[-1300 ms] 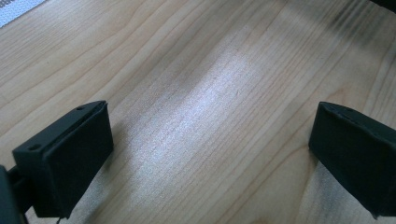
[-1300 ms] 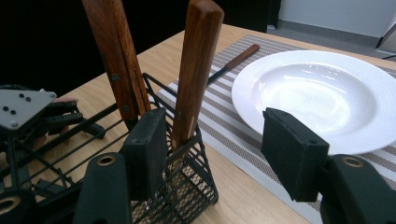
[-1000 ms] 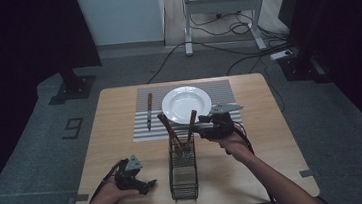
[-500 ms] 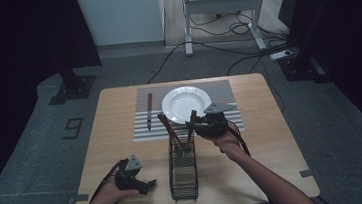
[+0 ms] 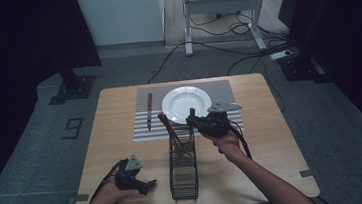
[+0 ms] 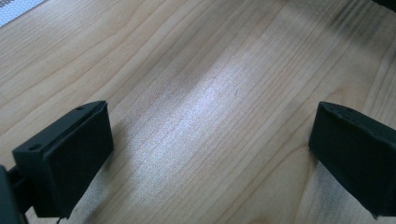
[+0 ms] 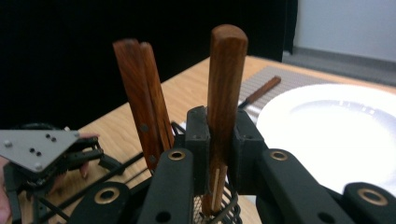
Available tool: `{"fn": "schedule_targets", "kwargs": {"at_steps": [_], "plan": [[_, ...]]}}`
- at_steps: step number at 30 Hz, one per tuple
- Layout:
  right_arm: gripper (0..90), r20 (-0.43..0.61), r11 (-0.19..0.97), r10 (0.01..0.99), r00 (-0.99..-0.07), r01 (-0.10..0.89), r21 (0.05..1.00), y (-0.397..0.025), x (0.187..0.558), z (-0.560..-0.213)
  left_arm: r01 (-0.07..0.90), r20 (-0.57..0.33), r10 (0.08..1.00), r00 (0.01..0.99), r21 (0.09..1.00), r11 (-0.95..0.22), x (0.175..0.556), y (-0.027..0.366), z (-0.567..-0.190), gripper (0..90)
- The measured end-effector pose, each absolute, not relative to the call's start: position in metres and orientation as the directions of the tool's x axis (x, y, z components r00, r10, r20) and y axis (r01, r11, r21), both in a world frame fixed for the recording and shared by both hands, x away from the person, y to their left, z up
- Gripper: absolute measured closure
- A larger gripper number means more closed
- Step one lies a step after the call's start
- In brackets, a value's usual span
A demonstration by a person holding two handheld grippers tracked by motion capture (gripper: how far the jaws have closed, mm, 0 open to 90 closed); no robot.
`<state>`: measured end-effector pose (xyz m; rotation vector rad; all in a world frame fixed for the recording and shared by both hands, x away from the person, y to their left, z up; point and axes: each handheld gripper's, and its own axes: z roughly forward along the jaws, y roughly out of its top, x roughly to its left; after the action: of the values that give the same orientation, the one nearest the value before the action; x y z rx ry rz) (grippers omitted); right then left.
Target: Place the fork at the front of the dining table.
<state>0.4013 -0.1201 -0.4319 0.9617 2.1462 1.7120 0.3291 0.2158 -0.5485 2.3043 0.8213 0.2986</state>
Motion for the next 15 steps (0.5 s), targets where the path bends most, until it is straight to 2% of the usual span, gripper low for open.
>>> {"fn": "schedule_targets", "kwargs": {"at_steps": [6, 15], "plan": [[80.4, 0.196, 0.062, 0.624, -0.756, 0.297, 0.953, -0.126, 0.394, -0.418, 0.478, -0.007, 0.630, 0.776, 0.658, -0.582, 0.329, 0.216, -0.548, 0.0], [80.5, 0.170, -0.053, 0.632, -0.756, 0.176, 0.983, -0.150, 0.377, -0.376, 0.478, -0.007, 0.631, 0.776, 0.658, -0.582, 0.329, 0.216, -0.549, 0.0]]}}
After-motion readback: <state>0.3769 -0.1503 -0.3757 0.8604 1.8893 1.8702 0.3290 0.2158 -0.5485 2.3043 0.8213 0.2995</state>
